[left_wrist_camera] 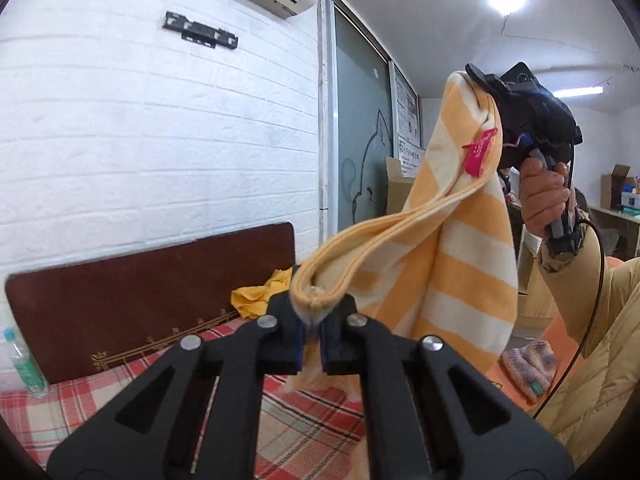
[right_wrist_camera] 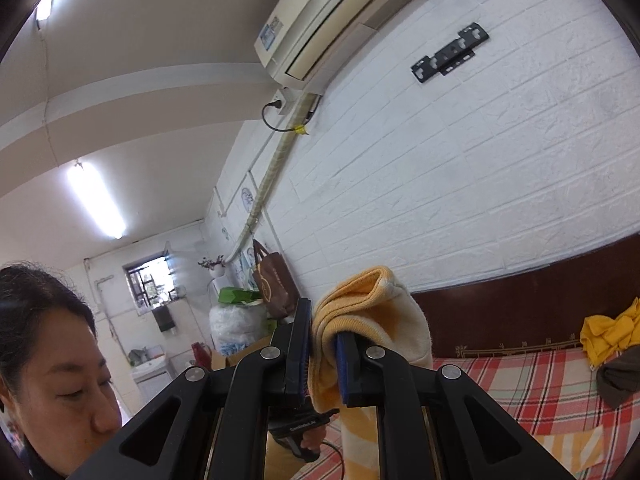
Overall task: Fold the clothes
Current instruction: 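Grasp the hanging sweater edge with the left tool below the right tool, then lay the sweater on the bed with both tools and release it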
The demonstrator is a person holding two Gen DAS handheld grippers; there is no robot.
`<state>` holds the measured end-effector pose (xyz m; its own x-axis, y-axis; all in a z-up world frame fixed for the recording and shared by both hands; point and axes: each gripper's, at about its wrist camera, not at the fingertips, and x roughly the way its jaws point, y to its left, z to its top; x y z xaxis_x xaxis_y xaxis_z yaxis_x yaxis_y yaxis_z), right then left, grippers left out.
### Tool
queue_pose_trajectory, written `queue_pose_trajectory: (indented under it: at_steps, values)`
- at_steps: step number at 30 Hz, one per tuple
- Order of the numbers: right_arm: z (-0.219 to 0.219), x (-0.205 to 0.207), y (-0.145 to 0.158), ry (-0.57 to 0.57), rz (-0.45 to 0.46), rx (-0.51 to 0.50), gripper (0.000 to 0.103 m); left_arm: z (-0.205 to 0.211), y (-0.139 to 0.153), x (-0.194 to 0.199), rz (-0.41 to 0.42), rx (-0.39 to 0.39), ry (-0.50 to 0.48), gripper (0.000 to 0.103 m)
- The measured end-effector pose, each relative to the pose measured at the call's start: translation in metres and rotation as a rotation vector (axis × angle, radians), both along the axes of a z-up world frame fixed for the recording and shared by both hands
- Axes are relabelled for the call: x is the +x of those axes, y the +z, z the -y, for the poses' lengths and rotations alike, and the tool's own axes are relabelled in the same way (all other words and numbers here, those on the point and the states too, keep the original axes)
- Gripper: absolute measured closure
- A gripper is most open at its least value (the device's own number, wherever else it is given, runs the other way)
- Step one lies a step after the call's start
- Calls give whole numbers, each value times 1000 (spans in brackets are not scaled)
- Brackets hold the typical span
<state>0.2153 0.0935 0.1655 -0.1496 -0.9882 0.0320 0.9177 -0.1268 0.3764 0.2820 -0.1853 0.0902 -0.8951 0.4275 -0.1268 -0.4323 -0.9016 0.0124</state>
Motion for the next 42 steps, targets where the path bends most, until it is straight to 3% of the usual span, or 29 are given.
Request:
queue_pose_trajectory:
  at_steps: [4, 8, 11, 14, 16, 19, 21, 26, 30, 31, 33, 34, 36, 38, 40, 41, 42]
  values:
    - [9, 20, 31, 25, -75, -15, 92, 12, 41, 35, -54, -15, 92, 96]
    - [14, 38, 66, 62, -149, -65, 92, 32, 96, 74, -132, -21, 249, 96]
    - [28, 40, 77, 68, -165, -61, 92, 42, 126, 92, -172, -70, 364, 96]
    - [50, 16, 68, 81, -111, -39, 92, 43, 137, 85, -156, -141, 464, 96]
    - [70, -13, 51, 85, -50, -16, 92, 45, 127, 60, -105, -170, 496, 96]
    - [108, -75, 4, 87, 89, 52, 91, 58, 84, -3, 32, -214, 575, 96]
    - [137, -119, -40, 38, 194, 147, 89, 75, 44, -52, 166, -216, 610, 96]
    - [199, -216, -181, -96, 446, 469, 85, 115, -94, -171, 526, -228, 682, 96]
    - [201, -251, -281, -219, 579, 692, 76, 132, -200, -228, 774, -179, 643, 96]
    - [199, -256, -303, -243, 605, 741, 73, 134, -217, -236, 806, -171, 638, 96]
    - [190, -248, -318, -252, 591, 783, 61, 139, -238, -243, 836, -163, 645, 96]
    - [184, -242, -322, -252, 577, 797, 53, 143, -243, -244, 845, -154, 650, 96]
    - [173, -230, -331, -252, 549, 826, 50, 152, -246, -246, 858, -133, 634, 95]
    - [162, -217, -340, -252, 520, 855, 40, 158, -245, -240, 837, -113, 619, 89]
    - [151, -205, -348, -252, 491, 883, 36, 163, -246, -230, 818, -111, 617, 68]
    - [145, -199, -353, -252, 477, 898, 36, 165, -246, -225, 809, -110, 616, 45]
    - [139, -192, -357, -252, 462, 912, 36, 168, -247, -220, 800, -109, 616, 34]
